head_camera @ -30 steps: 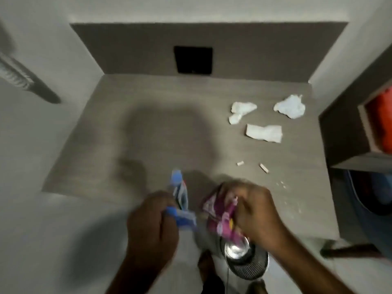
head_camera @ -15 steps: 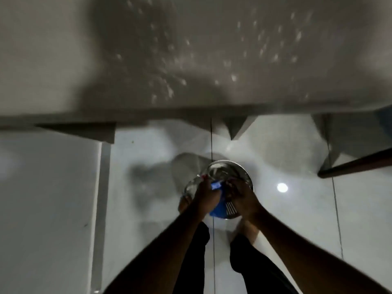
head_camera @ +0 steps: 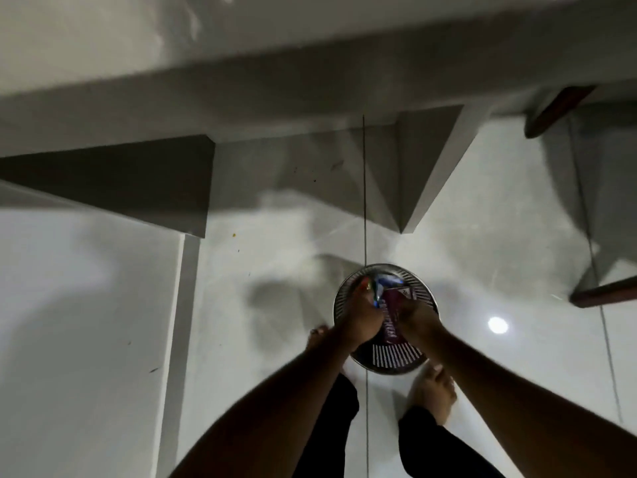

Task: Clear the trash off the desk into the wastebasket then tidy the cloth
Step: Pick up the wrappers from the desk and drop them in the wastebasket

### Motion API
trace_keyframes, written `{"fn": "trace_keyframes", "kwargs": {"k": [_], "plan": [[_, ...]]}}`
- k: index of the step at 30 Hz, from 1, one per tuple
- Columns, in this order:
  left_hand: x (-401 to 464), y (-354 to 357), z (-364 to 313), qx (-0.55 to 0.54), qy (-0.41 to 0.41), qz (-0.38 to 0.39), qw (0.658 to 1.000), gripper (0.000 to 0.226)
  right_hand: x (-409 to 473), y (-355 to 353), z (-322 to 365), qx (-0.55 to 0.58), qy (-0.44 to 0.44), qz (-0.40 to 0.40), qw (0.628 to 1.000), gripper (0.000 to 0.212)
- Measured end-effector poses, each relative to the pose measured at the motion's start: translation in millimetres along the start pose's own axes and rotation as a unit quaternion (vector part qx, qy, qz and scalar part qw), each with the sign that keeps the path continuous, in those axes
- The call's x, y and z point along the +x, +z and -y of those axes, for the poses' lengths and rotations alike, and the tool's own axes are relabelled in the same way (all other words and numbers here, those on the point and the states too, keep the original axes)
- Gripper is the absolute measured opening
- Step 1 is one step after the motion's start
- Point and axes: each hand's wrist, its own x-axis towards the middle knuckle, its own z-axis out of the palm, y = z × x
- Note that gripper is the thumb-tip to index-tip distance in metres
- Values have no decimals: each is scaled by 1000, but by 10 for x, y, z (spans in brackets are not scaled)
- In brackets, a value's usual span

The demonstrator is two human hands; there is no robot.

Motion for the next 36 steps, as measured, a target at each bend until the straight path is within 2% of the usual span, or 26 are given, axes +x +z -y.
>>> {"fn": "trace_keyframes", "kwargs": {"k": [2,4,7,10,12,14,16,17,19,20,21,23,25,27,29,31,33,36], "plan": [[-381,-182,-160,90,66,-14,994,36,-363,-283,222,-21,-29,-9,999,35],[-869,-467,-360,125,104,-14,987,25,-862,-584,433,-84,-56,-17,995,32],[-1652,-930,-695,154,164,-21,974,25,-1649,-1027,820,-146,-92,-36,984,31],[-2459,-1504,-1152,154,181,-42,970,28,-2504,-1479,1349,-133,-104,-21,985,44],[-2852,-1881,-1495,165,212,-59,962,27,-3000,-1740,1620,-117,-152,3,981,37],[-3050,-2321,-1921,146,262,-105,948,30,-3373,-2107,1917,-135,-198,-37,970,25],[-3005,-2744,-2300,138,322,-188,917,26,-3523,-2526,2256,-147,-229,-133,953,18],[-2905,-2960,-2480,157,339,-241,896,24,-3523,-2777,2493,-156,-260,-196,933,16],[-2598,-3382,-2825,232,325,-308,864,22,-3372,-3233,2913,-149,-295,-303,894,11],[-2410,-3577,-2982,282,305,-317,852,22,-3216,-3432,3109,-130,-297,-336,884,10],[-2223,-3751,-3125,330,283,-316,843,23,-3050,-3590,3285,-121,-280,-352,885,18],[-1869,-4072,-3394,374,256,-293,842,36,-2687,-3782,3606,-160,-245,-335,896,34],[-1507,-4292,-3596,414,251,-250,838,60,-2343,-3797,3808,-237,-240,-299,893,45],[-1183,-4416,-3707,471,241,-197,825,71,-2066,-3725,3888,-309,-221,-270,885,43],[-879,-4461,-3748,539,244,-168,789,63,-1873,-3712,3874,-340,-205,-269,878,33],[-711,-4465,-3782,571,266,-185,754,46,-1771,-3803,3836,-310,-195,-294,883,27],[-637,-4471,-3822,535,286,-217,765,28,-1681,-3951,3811,-254,-184,-338,887,23],[-590,-4503,-3851,501,293,-229,781,29,-1603,-4267,3849,-187,-143,-388,891,32]]}}
